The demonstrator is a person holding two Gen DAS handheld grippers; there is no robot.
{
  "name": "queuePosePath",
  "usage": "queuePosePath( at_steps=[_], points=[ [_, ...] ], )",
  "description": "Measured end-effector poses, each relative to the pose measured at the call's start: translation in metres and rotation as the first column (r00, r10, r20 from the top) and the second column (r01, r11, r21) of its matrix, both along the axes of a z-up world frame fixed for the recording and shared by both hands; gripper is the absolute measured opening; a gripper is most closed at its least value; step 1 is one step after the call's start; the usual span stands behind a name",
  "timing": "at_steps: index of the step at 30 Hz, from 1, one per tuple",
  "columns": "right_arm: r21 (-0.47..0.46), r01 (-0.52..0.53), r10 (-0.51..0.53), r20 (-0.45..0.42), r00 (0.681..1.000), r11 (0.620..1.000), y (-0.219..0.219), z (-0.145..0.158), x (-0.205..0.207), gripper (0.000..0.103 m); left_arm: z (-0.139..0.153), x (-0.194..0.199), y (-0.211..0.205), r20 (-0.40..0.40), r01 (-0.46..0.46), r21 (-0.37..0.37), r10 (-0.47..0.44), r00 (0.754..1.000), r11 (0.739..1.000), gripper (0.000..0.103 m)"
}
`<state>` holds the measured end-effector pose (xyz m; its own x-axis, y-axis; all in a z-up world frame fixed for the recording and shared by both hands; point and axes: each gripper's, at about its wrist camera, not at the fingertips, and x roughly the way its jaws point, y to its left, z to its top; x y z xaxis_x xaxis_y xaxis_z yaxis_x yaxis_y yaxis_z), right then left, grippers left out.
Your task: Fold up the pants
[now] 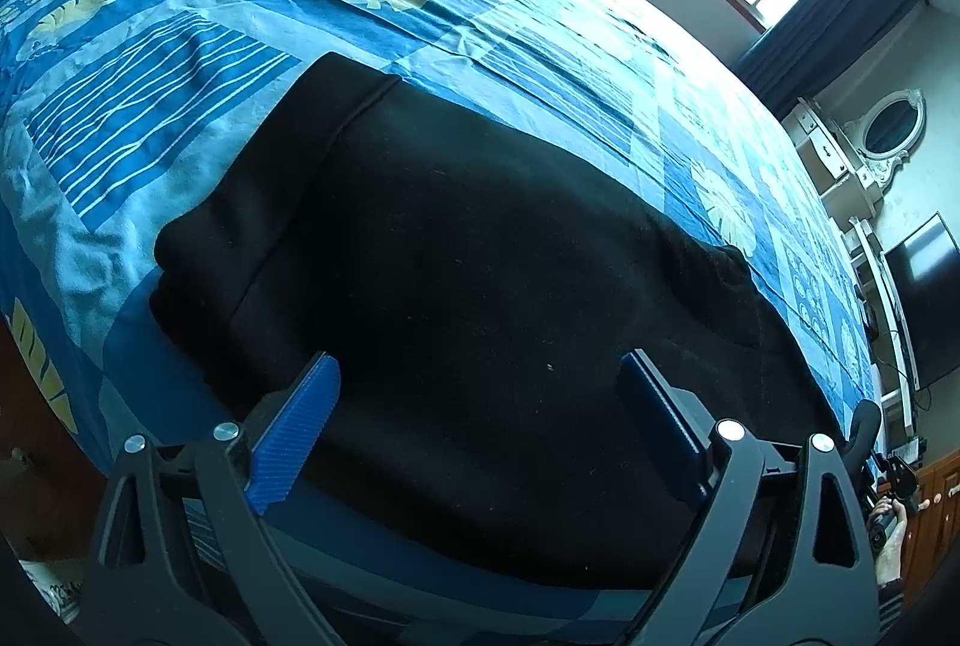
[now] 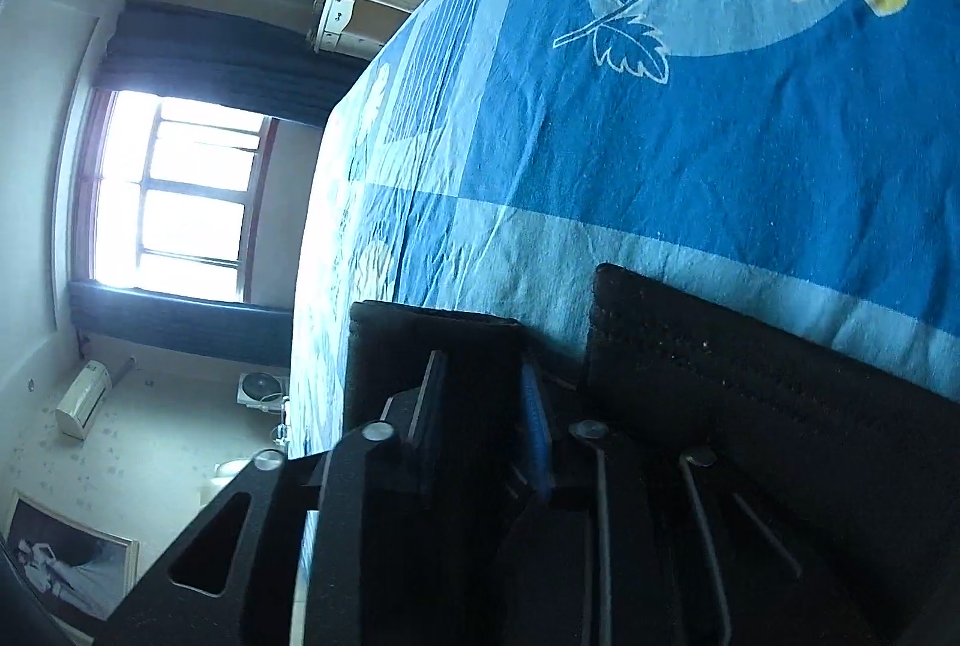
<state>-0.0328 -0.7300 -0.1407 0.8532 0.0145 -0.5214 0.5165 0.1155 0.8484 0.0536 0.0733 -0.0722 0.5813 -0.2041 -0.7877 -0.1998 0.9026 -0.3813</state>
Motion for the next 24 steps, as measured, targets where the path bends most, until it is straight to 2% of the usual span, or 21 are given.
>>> queuePosePath(
  at_steps=[3, 7, 10, 13, 16, 21, 24],
  points=[
    [0.009, 0.016, -0.017, 0.058, 0.998, 1.000, 0.003, 0.009, -0.008, 0.008, 0.000, 0.000, -0.002, 0.005, 0.011, 0.005, -0.011, 1.000, 1.000, 0.096],
    [-0.039, 0.009, -0.004, 0.123, 0.992, 0.999, 0.007, 0.041, -0.033, 0.007, 0.000, 0.000, -0.003, 0.005, 0.010, 0.007, -0.010, 1.000, 1.000, 0.096],
    [-0.091, 0.016, -0.002, 0.154, 0.988, 0.996, 0.008, 0.064, -0.062, 0.007, 0.000, 0.001, -0.002, 0.001, 0.012, 0.003, -0.012, 1.000, 1.000, 0.096],
    [-0.113, 0.044, -0.024, 0.174, 0.984, 0.993, 0.008, 0.069, -0.102, 0.007, 0.000, 0.001, 0.000, 0.000, 0.011, -0.008, -0.011, 1.000, 1.000, 0.096],
    [-0.090, 0.066, -0.052, 0.149, 0.987, 0.994, 0.011, 0.048, -0.132, 0.007, -0.001, 0.001, 0.000, 0.002, 0.011, -0.010, -0.011, 1.000, 1.000, 0.096],
    [0.012, 0.108, -0.109, 0.068, 0.992, 0.994, 0.014, -0.024, -0.155, 0.006, 0.000, 0.001, -0.003, 0.002, 0.024, 0.019, -0.024, 1.000, 1.000, 0.096],
    [0.003, 0.114, -0.114, 0.079, 0.990, 0.993, 0.016, -0.031, -0.156, 0.006, 0.000, 0.001, -0.004, 0.002, 0.032, 0.026, -0.032, 0.999, 0.999, 0.096]
  ],
)
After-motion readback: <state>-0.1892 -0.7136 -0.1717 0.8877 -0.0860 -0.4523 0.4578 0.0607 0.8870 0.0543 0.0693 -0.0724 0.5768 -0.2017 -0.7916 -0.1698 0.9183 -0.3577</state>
